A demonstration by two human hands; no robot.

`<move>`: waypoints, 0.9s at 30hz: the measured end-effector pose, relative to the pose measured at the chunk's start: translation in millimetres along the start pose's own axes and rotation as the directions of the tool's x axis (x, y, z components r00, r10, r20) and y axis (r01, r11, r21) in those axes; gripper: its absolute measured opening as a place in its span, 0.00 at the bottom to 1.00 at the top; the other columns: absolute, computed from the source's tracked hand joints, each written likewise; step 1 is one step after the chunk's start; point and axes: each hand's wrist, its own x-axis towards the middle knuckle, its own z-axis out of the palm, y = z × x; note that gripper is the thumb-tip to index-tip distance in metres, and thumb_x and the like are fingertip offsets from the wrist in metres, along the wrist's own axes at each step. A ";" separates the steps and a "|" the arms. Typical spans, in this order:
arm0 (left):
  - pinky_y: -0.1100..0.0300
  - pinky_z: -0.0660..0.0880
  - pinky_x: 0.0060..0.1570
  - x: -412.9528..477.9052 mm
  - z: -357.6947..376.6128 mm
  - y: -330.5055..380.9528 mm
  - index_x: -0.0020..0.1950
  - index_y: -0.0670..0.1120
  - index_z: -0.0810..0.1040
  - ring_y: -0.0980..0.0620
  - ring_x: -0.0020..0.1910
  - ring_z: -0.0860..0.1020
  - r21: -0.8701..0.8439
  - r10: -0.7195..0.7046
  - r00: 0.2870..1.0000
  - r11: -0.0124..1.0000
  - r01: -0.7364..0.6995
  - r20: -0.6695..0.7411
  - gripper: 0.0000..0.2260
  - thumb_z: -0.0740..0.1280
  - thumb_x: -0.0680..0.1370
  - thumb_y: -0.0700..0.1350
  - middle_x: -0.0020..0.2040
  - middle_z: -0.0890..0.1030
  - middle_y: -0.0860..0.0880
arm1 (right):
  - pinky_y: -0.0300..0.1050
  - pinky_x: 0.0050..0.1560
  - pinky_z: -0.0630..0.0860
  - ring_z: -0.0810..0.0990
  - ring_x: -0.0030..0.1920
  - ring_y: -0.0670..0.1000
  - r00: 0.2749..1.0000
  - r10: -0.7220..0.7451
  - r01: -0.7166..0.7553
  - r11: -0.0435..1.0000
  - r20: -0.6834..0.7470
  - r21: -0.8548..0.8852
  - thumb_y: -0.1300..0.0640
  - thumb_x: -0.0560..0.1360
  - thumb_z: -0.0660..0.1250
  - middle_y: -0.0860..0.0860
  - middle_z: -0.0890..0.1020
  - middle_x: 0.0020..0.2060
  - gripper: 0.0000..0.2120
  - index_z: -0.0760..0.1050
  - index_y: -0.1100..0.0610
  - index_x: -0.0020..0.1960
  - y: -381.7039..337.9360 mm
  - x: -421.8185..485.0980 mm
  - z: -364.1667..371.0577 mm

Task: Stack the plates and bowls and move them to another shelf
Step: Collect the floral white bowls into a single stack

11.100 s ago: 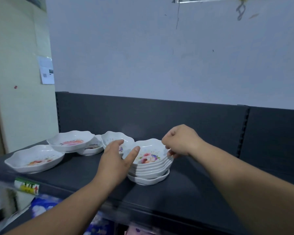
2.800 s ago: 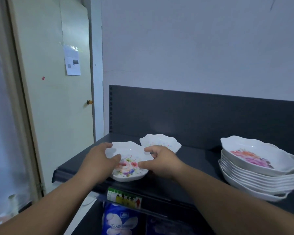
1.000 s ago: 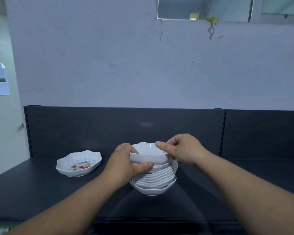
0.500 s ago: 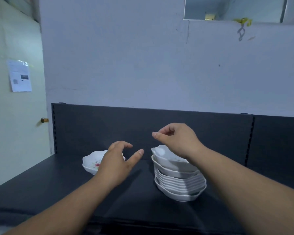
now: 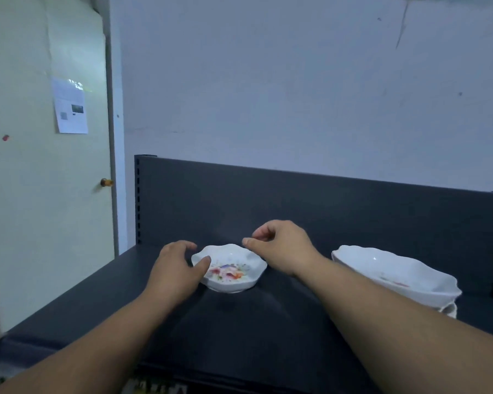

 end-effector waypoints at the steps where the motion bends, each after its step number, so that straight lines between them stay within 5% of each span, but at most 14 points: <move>1: 0.62 0.66 0.58 4.5 0.6 -4.2 0.67 0.47 0.72 0.51 0.64 0.72 0.004 -0.015 1.000 1.000 0.015 0.015 0.21 0.67 0.75 0.52 0.69 0.70 0.48 | 0.39 0.47 0.73 0.78 0.51 0.45 1.000 0.018 -0.018 1.000 0.004 -0.013 0.43 0.72 0.71 0.44 0.81 0.51 0.16 0.80 0.51 0.55 2.8 4.4 6.0; 9: 0.56 0.66 0.65 29.6 11.7 -20.3 0.75 0.48 0.61 0.47 0.70 0.67 0.039 -0.127 0.967 0.992 0.121 0.223 0.30 0.66 0.76 0.55 0.74 0.65 0.47 | 0.44 0.67 0.69 0.70 0.69 0.51 0.983 0.151 -0.137 0.982 0.100 -0.133 0.42 0.72 0.71 0.48 0.72 0.70 0.33 0.67 0.52 0.74 30.8 26.3 40.1; 14: 0.55 0.65 0.65 33.7 17.3 -22.2 0.77 0.49 0.56 0.47 0.70 0.67 0.116 -0.141 0.931 0.987 0.107 0.337 0.32 0.64 0.77 0.57 0.74 0.66 0.49 | 0.42 0.66 0.66 0.68 0.72 0.51 0.964 0.213 -0.200 0.976 0.158 -0.091 0.40 0.71 0.72 0.48 0.68 0.74 0.38 0.63 0.51 0.76 39.9 28.0 50.3; 27: 0.59 0.67 0.54 8.6 -4.3 28.0 0.75 0.51 0.60 0.47 0.67 0.71 -0.098 -0.046 0.988 0.993 0.061 0.146 0.32 0.67 0.75 0.58 0.71 0.70 0.50 | 0.42 0.63 0.70 0.71 0.68 0.51 0.983 0.158 -0.174 0.963 0.093 0.207 0.43 0.70 0.74 0.49 0.70 0.71 0.37 0.65 0.51 0.74 15.4 5.2 21.0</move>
